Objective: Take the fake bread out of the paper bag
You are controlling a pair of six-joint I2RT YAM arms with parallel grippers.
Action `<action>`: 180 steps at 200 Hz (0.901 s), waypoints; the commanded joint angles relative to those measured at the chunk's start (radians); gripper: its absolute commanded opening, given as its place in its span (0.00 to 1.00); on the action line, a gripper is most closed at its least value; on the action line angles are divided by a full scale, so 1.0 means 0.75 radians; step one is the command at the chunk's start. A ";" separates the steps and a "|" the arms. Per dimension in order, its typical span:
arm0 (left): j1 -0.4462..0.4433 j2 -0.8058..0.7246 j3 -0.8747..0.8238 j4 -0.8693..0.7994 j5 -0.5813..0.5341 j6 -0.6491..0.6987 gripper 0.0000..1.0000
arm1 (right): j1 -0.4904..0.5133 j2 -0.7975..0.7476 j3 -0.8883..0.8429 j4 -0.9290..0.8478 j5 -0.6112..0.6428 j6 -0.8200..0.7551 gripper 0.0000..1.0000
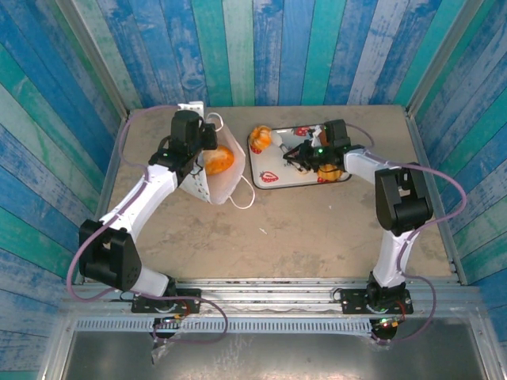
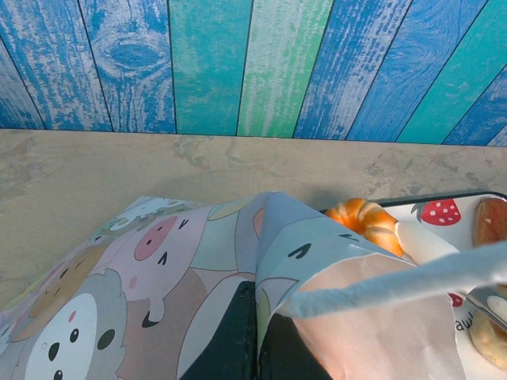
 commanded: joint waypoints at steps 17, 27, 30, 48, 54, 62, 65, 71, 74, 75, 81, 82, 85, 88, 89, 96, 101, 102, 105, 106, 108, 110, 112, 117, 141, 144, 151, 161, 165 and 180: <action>0.003 -0.102 -0.011 0.043 0.014 0.000 0.00 | -0.001 -0.079 -0.009 -0.145 0.090 -0.056 0.25; 0.003 -0.106 -0.013 0.047 0.016 -0.005 0.00 | -0.002 -0.083 -0.007 -0.156 0.095 -0.060 0.28; 0.003 -0.105 -0.013 0.047 0.015 -0.004 0.00 | -0.002 -0.087 -0.008 -0.157 0.096 -0.059 0.29; 0.003 -0.108 -0.018 0.049 0.018 -0.006 0.00 | -0.002 -0.101 -0.012 -0.172 0.111 -0.064 0.31; 0.003 -0.109 -0.019 0.049 0.018 -0.006 0.00 | -0.003 -0.107 -0.018 -0.174 0.114 -0.066 0.32; 0.002 -0.110 -0.021 0.049 0.018 -0.007 0.00 | -0.002 -0.115 -0.022 -0.176 0.118 -0.066 0.33; 0.003 -0.112 -0.022 0.049 0.016 -0.007 0.00 | -0.003 -0.118 -0.024 -0.177 0.119 -0.068 0.34; 0.003 -0.110 -0.022 0.046 0.017 -0.008 0.00 | -0.003 -0.124 -0.027 -0.181 0.122 -0.068 0.35; 0.003 -0.113 -0.022 0.045 0.018 -0.006 0.00 | -0.003 -0.125 -0.028 -0.181 0.123 -0.067 0.36; 0.003 -0.113 -0.022 0.046 0.017 -0.006 0.00 | -0.003 -0.127 -0.029 -0.182 0.124 -0.067 0.36; 0.003 -0.113 -0.024 0.047 0.017 -0.005 0.00 | -0.003 -0.134 -0.033 -0.184 0.127 -0.067 0.37; 0.003 -0.113 -0.024 0.046 0.017 -0.005 0.00 | -0.003 -0.135 -0.033 -0.185 0.128 -0.067 0.37; 0.003 -0.114 -0.024 0.046 0.017 -0.004 0.00 | -0.002 -0.137 -0.036 -0.187 0.129 -0.069 0.38; 0.003 -0.116 -0.025 0.047 0.015 -0.005 0.00 | -0.002 -0.140 -0.035 -0.188 0.131 -0.070 0.38; 0.003 -0.116 -0.024 0.047 0.015 -0.005 0.00 | -0.003 -0.141 -0.036 -0.190 0.133 -0.070 0.38; 0.003 -0.116 -0.024 0.045 0.016 -0.005 0.00 | -0.003 -0.147 -0.038 -0.196 0.139 -0.072 0.40; 0.003 -0.116 -0.024 0.046 0.015 -0.005 0.00 | -0.002 -0.151 -0.041 -0.198 0.142 -0.074 0.40; 0.002 -0.116 -0.024 0.045 0.015 -0.005 0.00 | -0.003 -0.153 -0.040 -0.200 0.142 -0.074 0.40; 0.002 -0.116 -0.024 0.046 0.015 -0.005 0.00 | -0.003 -0.155 -0.042 -0.202 0.144 -0.073 0.41; 0.003 -0.116 -0.024 0.047 0.015 -0.004 0.00 | -0.003 -0.156 -0.041 -0.203 0.144 -0.074 0.41; 0.003 -0.119 -0.025 0.047 0.015 -0.004 0.00 | -0.003 -0.159 -0.042 -0.203 0.146 -0.073 0.41; 0.003 -0.118 -0.025 0.046 0.015 -0.004 0.00 | -0.003 -0.160 -0.043 -0.205 0.148 -0.074 0.41; 0.003 -0.118 -0.026 0.046 0.016 -0.005 0.00 | -0.003 -0.162 -0.046 -0.206 0.149 -0.073 0.41; 0.003 -0.119 -0.026 0.046 0.014 -0.005 0.00 | -0.003 -0.168 -0.049 -0.209 0.154 -0.075 0.41; 0.003 -0.123 -0.028 0.047 0.013 -0.005 0.00 | -0.003 -0.199 -0.056 -0.228 0.176 -0.083 0.41; 0.003 -0.124 -0.028 0.048 0.013 -0.005 0.00 | -0.003 -0.201 -0.057 -0.230 0.178 -0.084 0.41; 0.002 -0.123 -0.028 0.047 0.014 -0.005 0.00 | -0.003 -0.210 -0.060 -0.232 0.182 -0.086 0.42; 0.003 -0.124 -0.028 0.046 0.013 -0.005 0.00 | -0.003 -0.222 -0.064 -0.240 0.189 -0.088 0.41; 0.003 -0.125 -0.028 0.047 0.013 -0.004 0.00 | -0.003 -0.226 -0.065 -0.241 0.191 -0.090 0.42; 0.002 -0.127 -0.030 0.047 0.013 0.000 0.00 | -0.003 -0.253 -0.075 -0.251 0.206 -0.095 0.41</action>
